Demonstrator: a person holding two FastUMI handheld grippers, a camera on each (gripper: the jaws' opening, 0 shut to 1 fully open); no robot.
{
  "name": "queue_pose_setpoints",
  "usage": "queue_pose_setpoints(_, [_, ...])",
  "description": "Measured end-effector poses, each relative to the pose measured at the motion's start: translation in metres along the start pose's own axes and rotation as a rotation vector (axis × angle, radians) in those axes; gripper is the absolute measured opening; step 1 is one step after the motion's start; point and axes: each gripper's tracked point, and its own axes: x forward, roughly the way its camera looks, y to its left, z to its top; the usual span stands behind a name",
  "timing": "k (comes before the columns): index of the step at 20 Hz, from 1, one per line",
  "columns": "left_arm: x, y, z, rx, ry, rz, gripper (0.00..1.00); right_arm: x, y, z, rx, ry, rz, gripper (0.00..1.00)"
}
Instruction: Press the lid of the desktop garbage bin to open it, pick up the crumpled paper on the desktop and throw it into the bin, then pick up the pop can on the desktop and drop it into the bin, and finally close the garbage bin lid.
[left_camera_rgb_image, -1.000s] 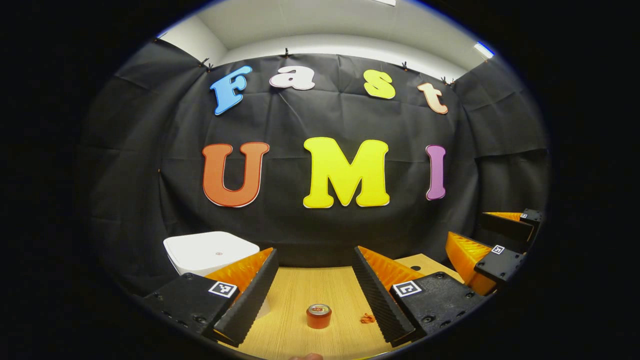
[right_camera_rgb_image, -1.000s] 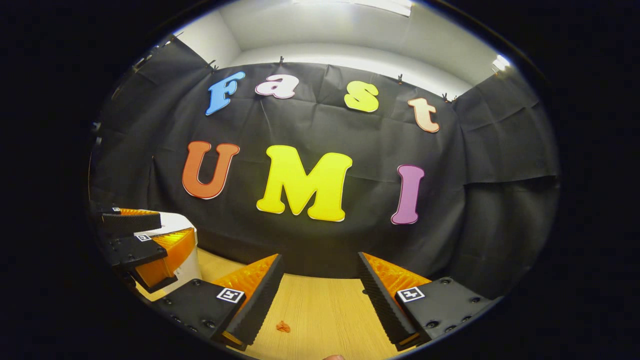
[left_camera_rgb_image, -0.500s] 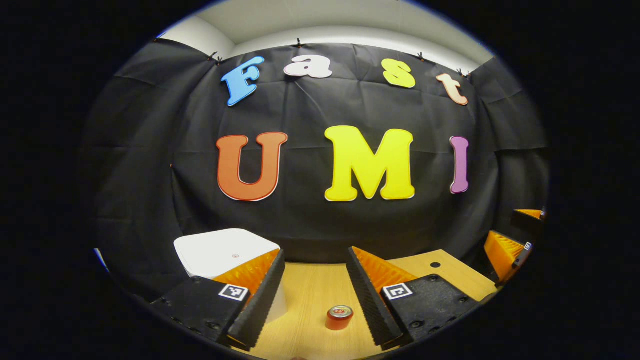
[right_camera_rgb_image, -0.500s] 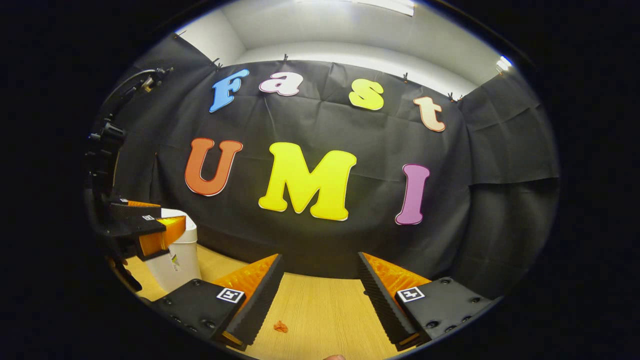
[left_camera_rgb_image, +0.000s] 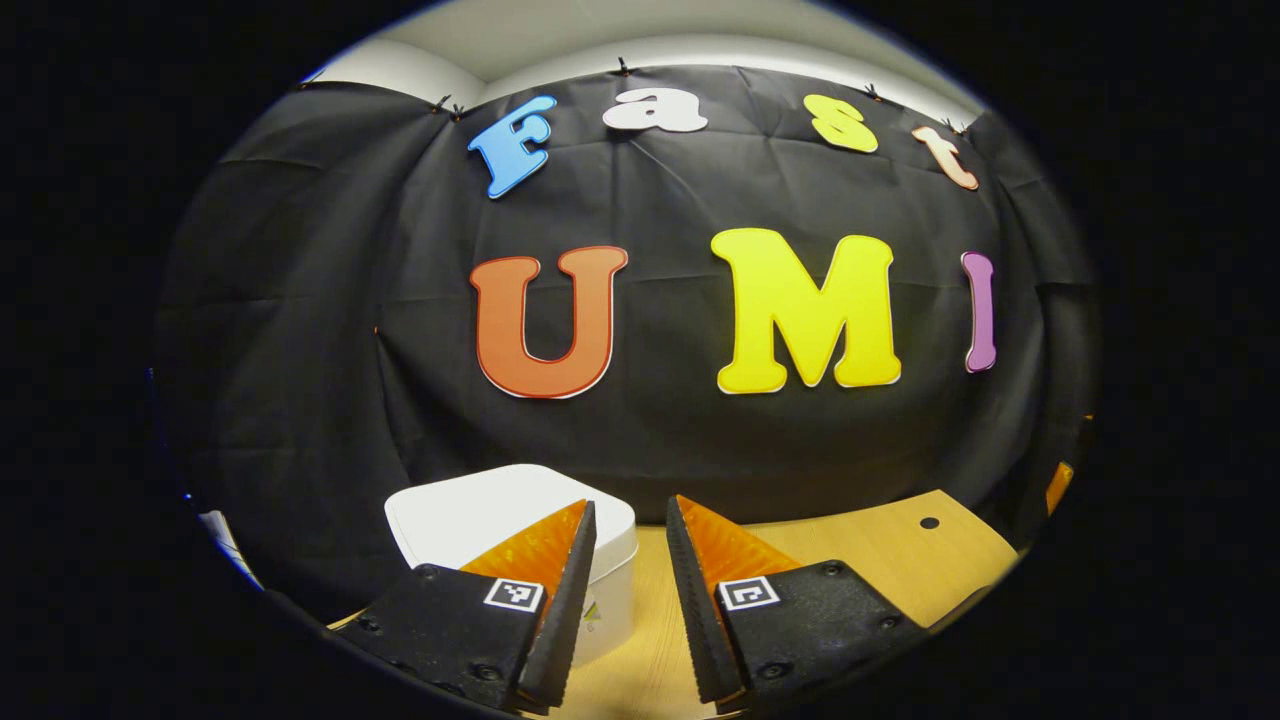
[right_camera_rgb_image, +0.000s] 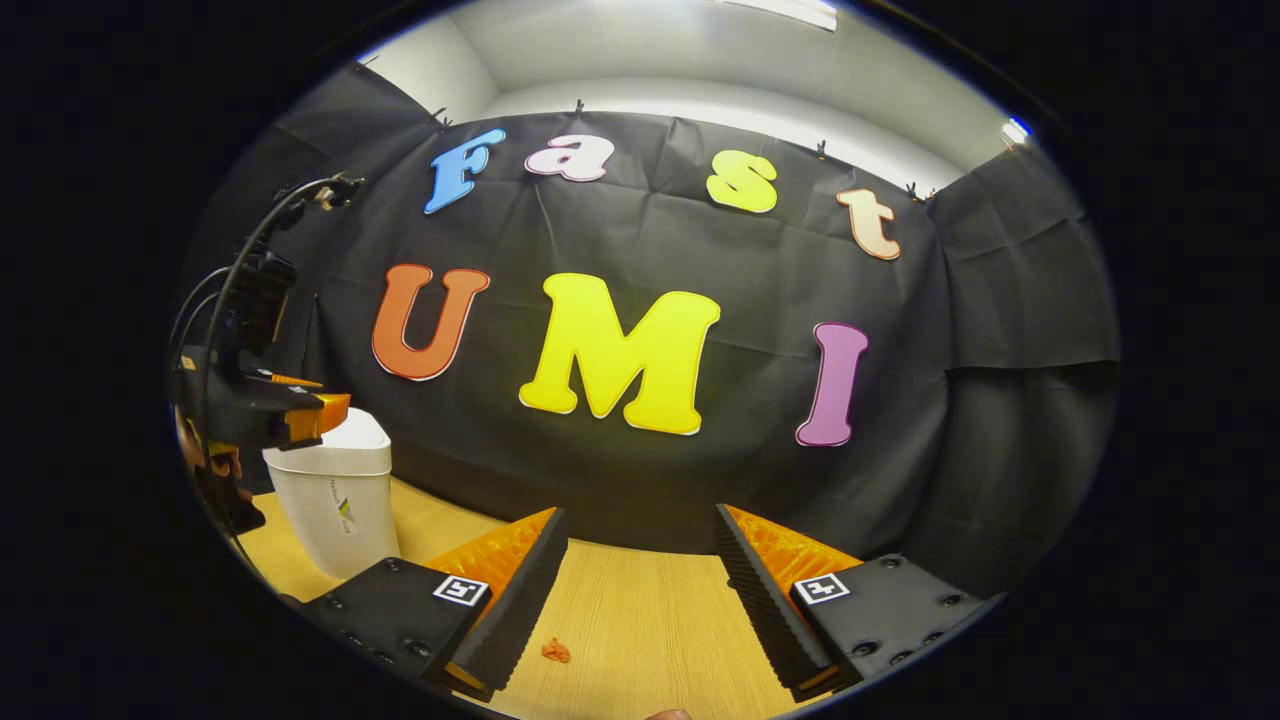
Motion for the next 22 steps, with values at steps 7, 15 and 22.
queue_pose_setpoints(7, [0.04, 0.029, -0.016, -0.009, 0.113, 0.055, 0.33, 0.003, 0.016, -0.003, 0.003, 0.003, 0.111, 0.95])
queue_pose_setpoints(15, [0.057, 0.05, -0.041, -0.092, 0.242, 0.1, 0.17, 0.003, 0.027, -0.001, 0.02, -0.005, 0.192, 0.95])
queue_pose_setpoints(22, [0.073, 0.073, -0.05, -0.078, 0.314, 0.124, 0.03, 0.002, 0.023, 0.008, 0.028, -0.018, 0.148, 0.95])
